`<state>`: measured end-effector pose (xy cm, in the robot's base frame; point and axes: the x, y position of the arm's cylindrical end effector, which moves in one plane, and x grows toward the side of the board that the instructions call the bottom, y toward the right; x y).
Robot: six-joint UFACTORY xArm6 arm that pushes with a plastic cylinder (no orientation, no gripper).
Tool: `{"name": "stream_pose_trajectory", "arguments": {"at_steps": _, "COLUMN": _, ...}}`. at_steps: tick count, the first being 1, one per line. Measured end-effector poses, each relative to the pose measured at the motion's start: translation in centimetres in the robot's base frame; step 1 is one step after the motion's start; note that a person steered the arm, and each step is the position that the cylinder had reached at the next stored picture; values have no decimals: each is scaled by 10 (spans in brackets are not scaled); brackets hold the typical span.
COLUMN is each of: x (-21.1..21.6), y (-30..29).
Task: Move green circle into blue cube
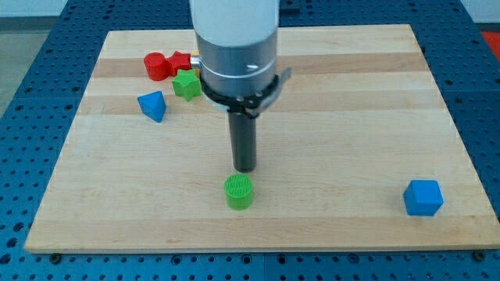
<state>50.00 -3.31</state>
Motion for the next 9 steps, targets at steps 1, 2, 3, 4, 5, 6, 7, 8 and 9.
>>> {"name": "stream_pose_trajectory", "arguments": {"at_steps": 1, "x": -9, "y": -55}}
{"name": "stream_pose_trajectory", "arguments": {"at_steps": 2, "x": 17, "y": -88}}
{"name": "stream_pose_trajectory", "arguments": {"at_steps": 3, "x": 40, "y": -80}}
{"name": "stream_pose_trajectory", "arguments": {"at_steps": 4, "x": 45, "y": -26}}
{"name": "stream_pose_trajectory", "arguments": {"at_steps": 5, "x": 45, "y": 56}}
{"name": "stream_pose_trajectory", "arguments": {"at_steps": 6, "x": 43, "y": 74}}
{"name": "stream_pose_trajectory", "arguments": {"at_steps": 7, "x": 45, "y": 41}}
{"name": "stream_pose_trajectory", "arguments": {"at_steps": 8, "x": 74, "y": 28}}
{"name": "stream_pose_trajectory", "arguments": {"at_steps": 9, "x": 93, "y": 57}}
